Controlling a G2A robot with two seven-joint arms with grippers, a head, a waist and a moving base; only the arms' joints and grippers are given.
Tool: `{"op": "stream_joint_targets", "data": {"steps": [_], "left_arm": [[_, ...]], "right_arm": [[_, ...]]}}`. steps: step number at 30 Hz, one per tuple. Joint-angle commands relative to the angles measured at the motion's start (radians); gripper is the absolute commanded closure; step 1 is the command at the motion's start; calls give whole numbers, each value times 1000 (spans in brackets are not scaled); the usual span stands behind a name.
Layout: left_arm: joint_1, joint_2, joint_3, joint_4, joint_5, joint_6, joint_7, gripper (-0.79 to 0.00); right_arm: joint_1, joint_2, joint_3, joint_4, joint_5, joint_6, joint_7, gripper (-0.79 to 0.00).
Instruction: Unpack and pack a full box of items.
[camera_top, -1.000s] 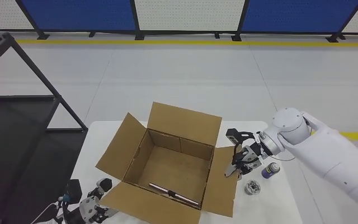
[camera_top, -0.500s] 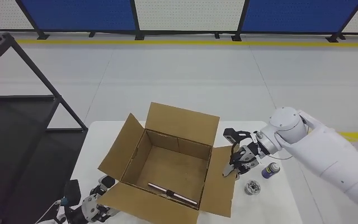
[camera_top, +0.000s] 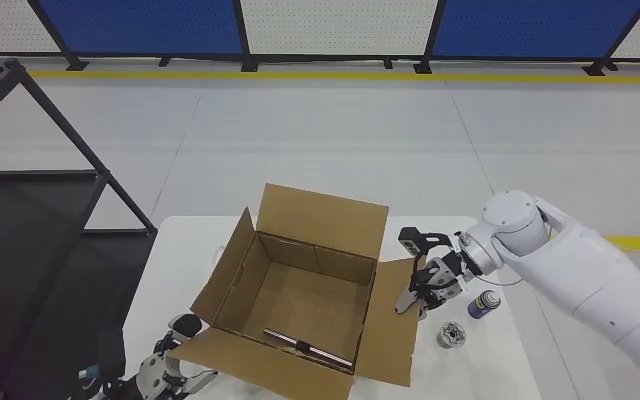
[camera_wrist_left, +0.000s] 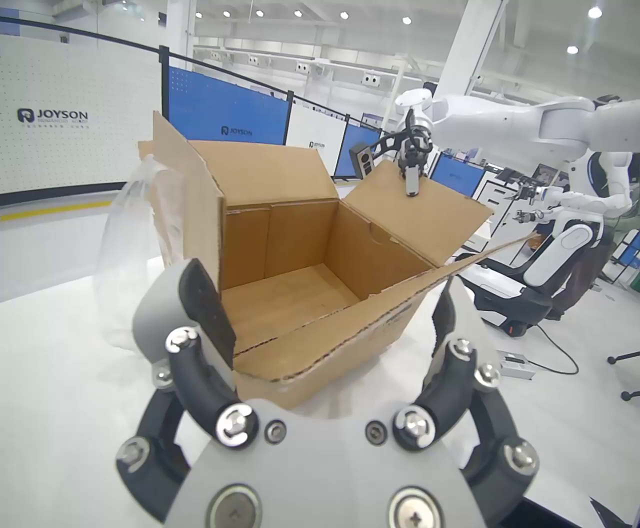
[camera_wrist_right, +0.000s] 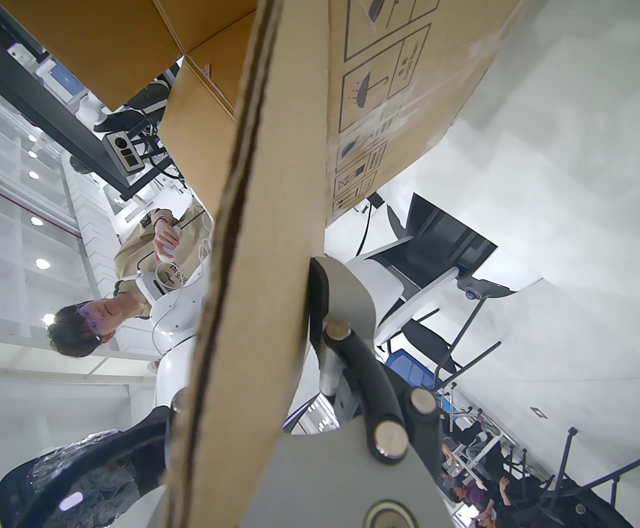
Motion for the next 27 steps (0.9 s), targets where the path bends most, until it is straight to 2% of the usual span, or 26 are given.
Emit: {"op": "stream_joint_targets", "data": {"steps": [1, 16, 18, 19, 24, 27], "left_arm": [[7, 4, -2, 0, -3, 0, 6, -785], [79, 36, -28, 5, -15, 0, 80, -785], [83, 40, -31, 2, -16, 0, 90, -785], [85, 41, -32, -1, -16, 0, 95, -785], [89, 48, -46, -7, 10, 0, 114, -785], [82, 49, -70, -11, 86, 8, 131, -785]], "right_arm": [[6, -5, 0, 8, 1, 0, 0, 0], [34, -59, 0, 98, 0, 0, 0, 0], [32, -70, 0, 114, -5, 4, -4, -379], [32, -75, 0, 124, -6, 9, -9, -785], [33, -95, 0, 163, 13, 39, -39, -785], [30, -94, 0, 179, 32, 33, -33, -785]]}}
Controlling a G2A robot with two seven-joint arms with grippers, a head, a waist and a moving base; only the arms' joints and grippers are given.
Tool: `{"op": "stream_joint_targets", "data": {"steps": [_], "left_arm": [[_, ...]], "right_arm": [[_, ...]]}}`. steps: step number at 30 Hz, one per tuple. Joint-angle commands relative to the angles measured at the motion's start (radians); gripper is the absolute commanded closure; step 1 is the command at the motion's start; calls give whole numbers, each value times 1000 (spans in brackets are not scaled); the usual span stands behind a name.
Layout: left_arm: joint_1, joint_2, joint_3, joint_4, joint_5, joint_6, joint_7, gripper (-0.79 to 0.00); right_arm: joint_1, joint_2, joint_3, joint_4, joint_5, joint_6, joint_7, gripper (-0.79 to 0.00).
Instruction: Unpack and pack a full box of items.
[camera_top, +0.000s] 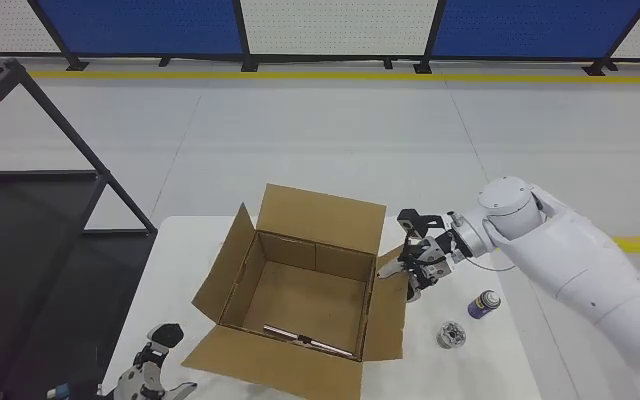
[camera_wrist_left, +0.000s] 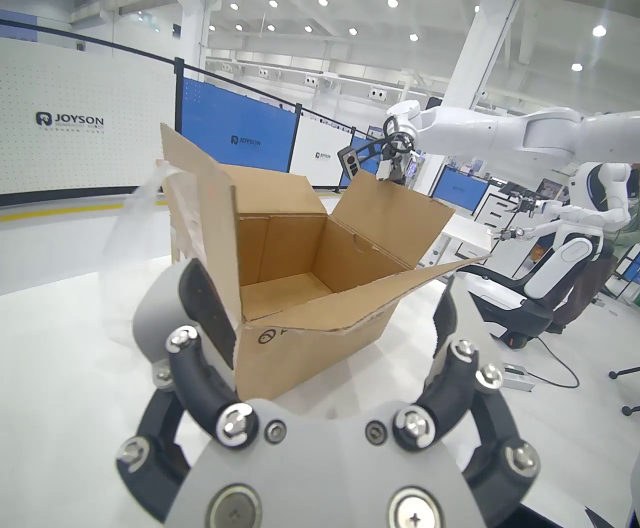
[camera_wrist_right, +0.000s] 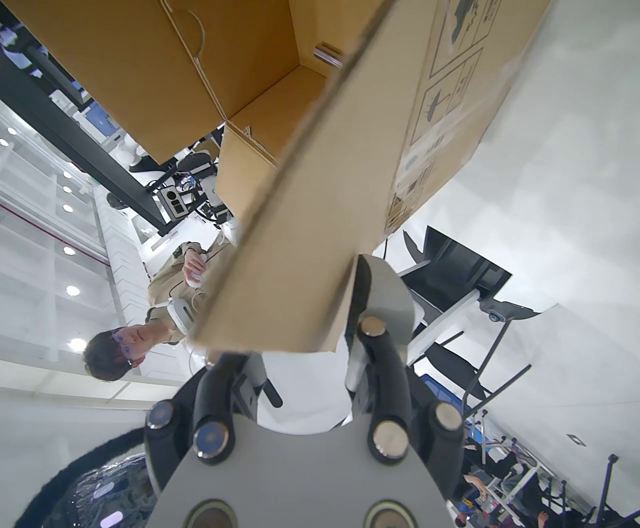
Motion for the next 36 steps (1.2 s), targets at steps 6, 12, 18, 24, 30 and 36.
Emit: {"op": "stream_joint_targets", "data": {"steps": [6, 12, 18, 24, 30, 36], "left_arm": [[1, -2, -27, -32, 252, 26, 115, -785], [40, 5, -53, -74, 530, 85, 278, -785], [56, 16, -44, -65, 755, 208, 478, -748], [18, 17, -17, -25, 808, 352, 557, -588], [-24, 15, 7, -4, 798, 401, 511, -582], [-46, 16, 24, 10, 805, 411, 481, -326]], "right_arm": [[-9, 17, 0, 14, 31, -10, 10, -785], [-23, 46, 0, 0, 67, -8, 8, -785], [-38, 74, 0, -33, 82, -4, 4, -785], [-49, 98, 0, -70, 93, 8, -8, -785], [-55, 120, 0, -106, 106, 19, -20, -785], [-57, 140, 0, -138, 113, 31, -31, -785]]}}
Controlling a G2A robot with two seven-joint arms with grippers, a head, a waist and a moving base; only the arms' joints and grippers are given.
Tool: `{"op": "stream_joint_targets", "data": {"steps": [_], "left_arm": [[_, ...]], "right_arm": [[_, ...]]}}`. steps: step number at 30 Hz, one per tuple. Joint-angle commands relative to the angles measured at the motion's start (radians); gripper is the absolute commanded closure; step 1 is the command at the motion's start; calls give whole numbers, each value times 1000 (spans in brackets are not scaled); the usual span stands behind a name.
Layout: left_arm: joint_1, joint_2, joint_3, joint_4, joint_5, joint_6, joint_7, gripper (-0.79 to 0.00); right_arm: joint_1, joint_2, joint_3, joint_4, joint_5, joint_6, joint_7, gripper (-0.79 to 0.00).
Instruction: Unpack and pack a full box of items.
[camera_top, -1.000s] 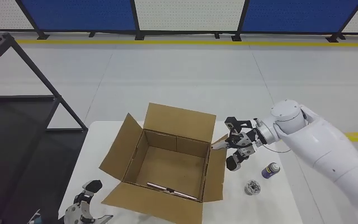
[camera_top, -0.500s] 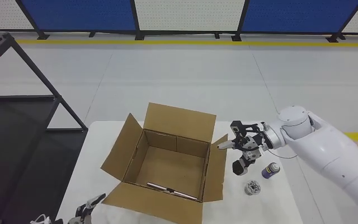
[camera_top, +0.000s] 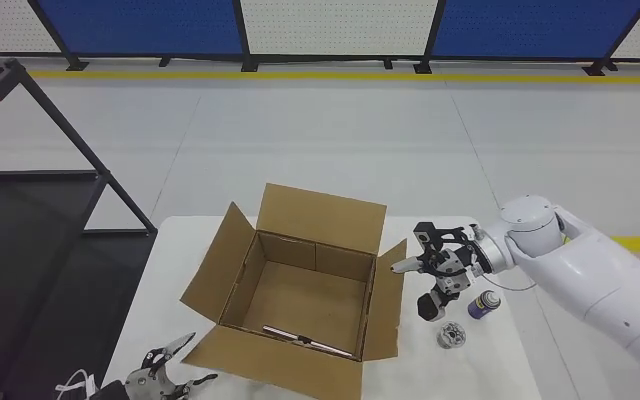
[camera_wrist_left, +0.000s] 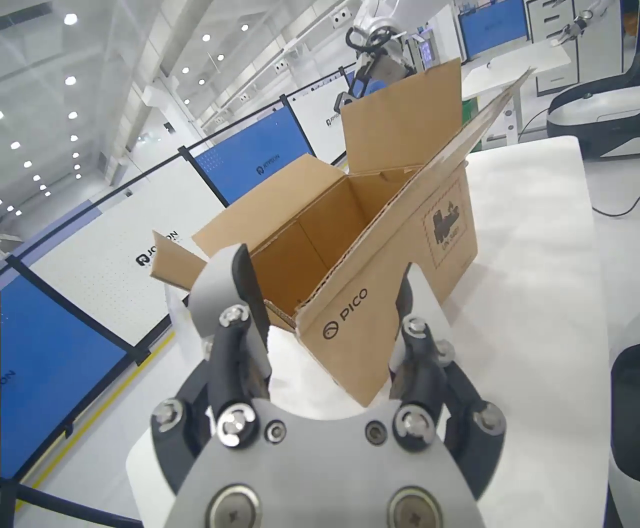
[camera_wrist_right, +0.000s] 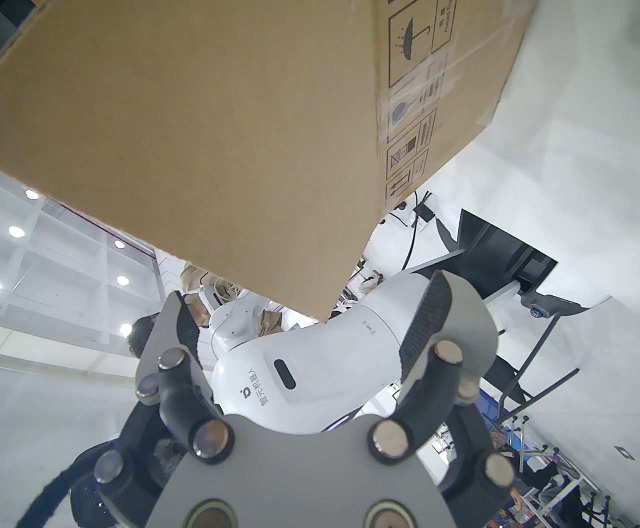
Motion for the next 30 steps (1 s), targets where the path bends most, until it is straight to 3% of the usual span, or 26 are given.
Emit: {"op": "stream_joint_targets", "data": {"steps": [1, 3, 4, 30], "left_arm": [[-3, 1, 4, 2, -1, -1, 0, -225], [-4, 2, 6, 2, -5, -9, 4, -12], [-4, 2, 7, 2, -9, -14, 7, 0], [31, 7, -1, -70, -109, -24, 24, 0]], "right_arm": [[-1, 6, 0, -8, 3, 3, -3, -785], [-1, 11, 0, -16, 7, 5, -5, -785], [-2, 13, 0, -19, 8, 6, -6, -785], [-11, 23, 0, -20, 19, 1, -1, -785]]}}
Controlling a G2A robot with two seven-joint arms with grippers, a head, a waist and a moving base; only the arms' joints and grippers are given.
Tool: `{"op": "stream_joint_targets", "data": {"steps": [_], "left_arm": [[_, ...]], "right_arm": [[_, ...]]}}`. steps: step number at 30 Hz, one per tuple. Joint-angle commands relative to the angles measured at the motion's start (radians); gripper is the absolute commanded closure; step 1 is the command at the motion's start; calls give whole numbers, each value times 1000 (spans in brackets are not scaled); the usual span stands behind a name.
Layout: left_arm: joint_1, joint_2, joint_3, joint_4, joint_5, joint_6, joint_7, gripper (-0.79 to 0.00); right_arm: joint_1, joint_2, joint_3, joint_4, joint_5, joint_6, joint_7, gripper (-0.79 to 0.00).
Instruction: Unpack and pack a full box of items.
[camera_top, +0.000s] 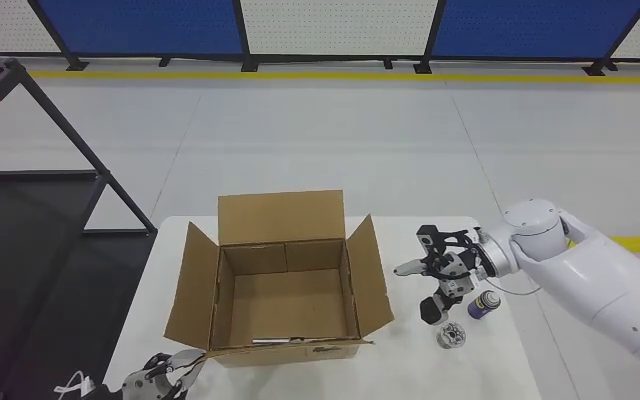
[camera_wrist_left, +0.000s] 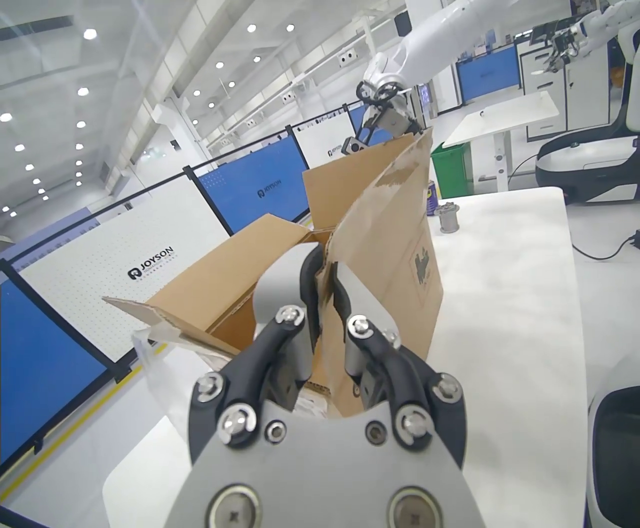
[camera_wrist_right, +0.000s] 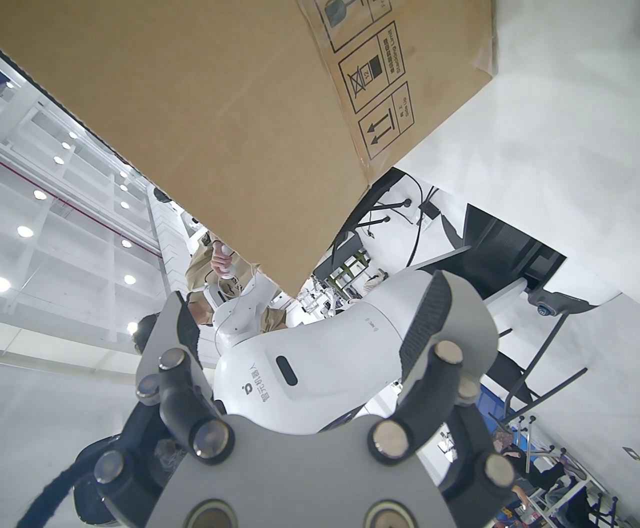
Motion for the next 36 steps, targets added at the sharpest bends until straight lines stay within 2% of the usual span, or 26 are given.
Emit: {"op": "stream_joint_targets", "data": {"steps": [1, 9, 17, 36], "left_arm": [[1, 0, -1, -5, -5, 2, 3, 0], [6, 1, -6, -25, -37, -2, 12, 0], [0, 0, -4, -21, -56, 0, 6, 0], [-14, -2, 0, -42, -112, -1, 48, 0]], "right_arm": [[0, -1, 0, 4, 1, -3, 3, -785], [1, -7, 0, 20, 2, -9, 9, -785], [21, 3, 0, 84, 92, -42, 42, -785], [12, 11, 0, 77, 96, -42, 42, -785]]}}
